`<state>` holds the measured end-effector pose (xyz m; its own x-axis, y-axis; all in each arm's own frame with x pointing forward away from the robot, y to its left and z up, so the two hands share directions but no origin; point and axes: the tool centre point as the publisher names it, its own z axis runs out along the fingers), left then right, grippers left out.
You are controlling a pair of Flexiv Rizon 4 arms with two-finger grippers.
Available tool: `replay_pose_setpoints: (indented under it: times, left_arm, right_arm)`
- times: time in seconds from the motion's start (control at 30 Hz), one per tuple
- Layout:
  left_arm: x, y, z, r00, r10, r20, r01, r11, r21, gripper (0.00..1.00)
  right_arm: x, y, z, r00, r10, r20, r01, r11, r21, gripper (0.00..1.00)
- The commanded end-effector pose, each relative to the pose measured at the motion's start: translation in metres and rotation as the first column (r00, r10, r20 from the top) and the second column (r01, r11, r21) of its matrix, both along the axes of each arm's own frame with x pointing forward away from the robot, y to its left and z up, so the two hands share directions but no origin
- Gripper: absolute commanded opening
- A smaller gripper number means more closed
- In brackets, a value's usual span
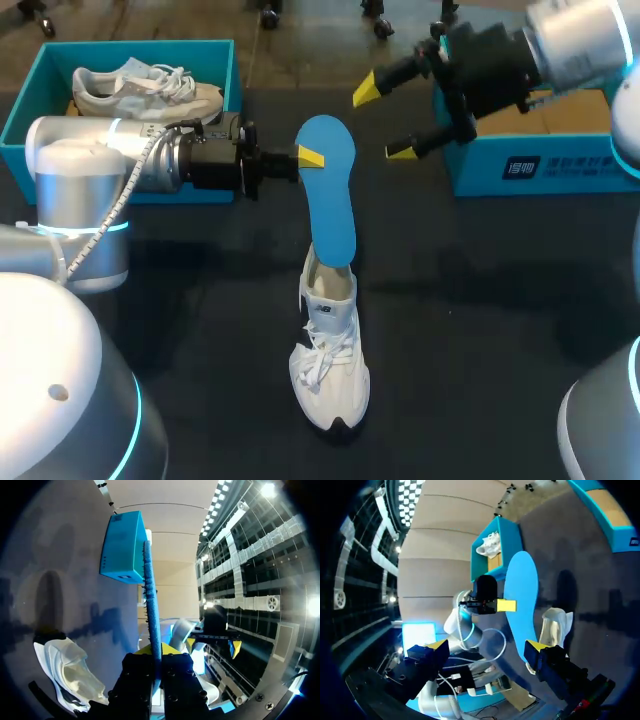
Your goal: Take the shoe out of the shoebox, open the shoe tongue, remove and reinsert the insole, then place the shoe into the shoebox
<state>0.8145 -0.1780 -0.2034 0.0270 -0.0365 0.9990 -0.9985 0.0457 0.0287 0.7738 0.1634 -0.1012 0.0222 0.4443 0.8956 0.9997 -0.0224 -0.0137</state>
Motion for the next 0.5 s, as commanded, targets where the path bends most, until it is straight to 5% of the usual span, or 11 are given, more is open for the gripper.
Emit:
replay_pose_setpoints:
  times: [0.03, 0.23, 0.5]
  left_arm:
    - [-0.001, 0.000, 0.000, 1.000, 0.003, 0.000, -0.003, 1.000, 0.002, 0.00]
    - [-0.001, 0.000, 0.000, 1.000, 0.003, 0.000, -0.003, 1.000, 0.002, 0.00]
    - [0.001, 0.013, 0.008, 0.985, 0.027, 0.169, -0.019, 0.999, -0.048, 0.00]
  right_arm:
    - [0.002, 0.002, -0.009, 1.000, -0.001, 0.009, -0.003, 0.916, 0.401, 1.00]
    - [0.005, 0.002, -0.013, 1.000, 0.000, 0.002, -0.001, 0.912, 0.411, 1.00]
    - [0.005, 0.001, -0.015, 1.000, -0.003, -0.008, 0.006, 0.910, 0.415, 1.00]
